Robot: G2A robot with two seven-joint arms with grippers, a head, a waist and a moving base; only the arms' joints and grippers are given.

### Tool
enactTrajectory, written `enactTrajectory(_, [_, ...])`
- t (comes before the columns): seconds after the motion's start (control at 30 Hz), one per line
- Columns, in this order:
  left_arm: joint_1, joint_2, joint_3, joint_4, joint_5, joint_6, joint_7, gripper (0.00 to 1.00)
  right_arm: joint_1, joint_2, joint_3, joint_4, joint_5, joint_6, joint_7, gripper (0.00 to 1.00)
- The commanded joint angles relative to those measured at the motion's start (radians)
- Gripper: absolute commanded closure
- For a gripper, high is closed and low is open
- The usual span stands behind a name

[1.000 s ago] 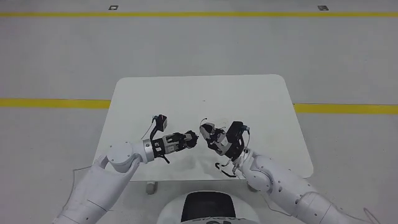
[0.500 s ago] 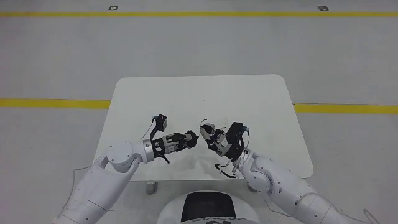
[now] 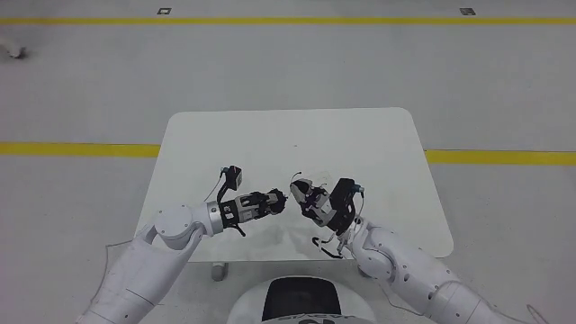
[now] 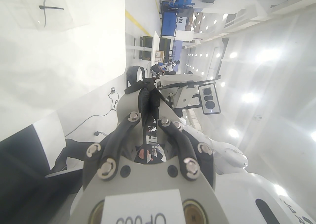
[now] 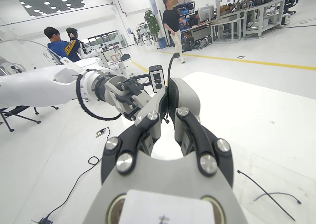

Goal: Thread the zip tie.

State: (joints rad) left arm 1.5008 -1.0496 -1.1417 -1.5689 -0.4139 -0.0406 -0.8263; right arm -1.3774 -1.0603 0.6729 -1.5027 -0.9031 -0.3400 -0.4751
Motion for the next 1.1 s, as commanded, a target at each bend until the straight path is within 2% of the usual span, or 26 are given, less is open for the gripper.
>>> enactTrajectory(0.0, [0.0, 0.0, 0.0, 0.0, 0.0, 0.0, 0.0, 1.0, 0.0, 0.0, 0.0, 0.0, 0.003, 0.0, 0.004, 1.0])
enactTrajectory(1.07, [0.0, 0.0, 0.0, 0.0, 0.0, 0.0, 0.0, 1.0, 0.028, -0.001, -0.04, 0.03, 0.033, 0.0, 0.025, 1.0])
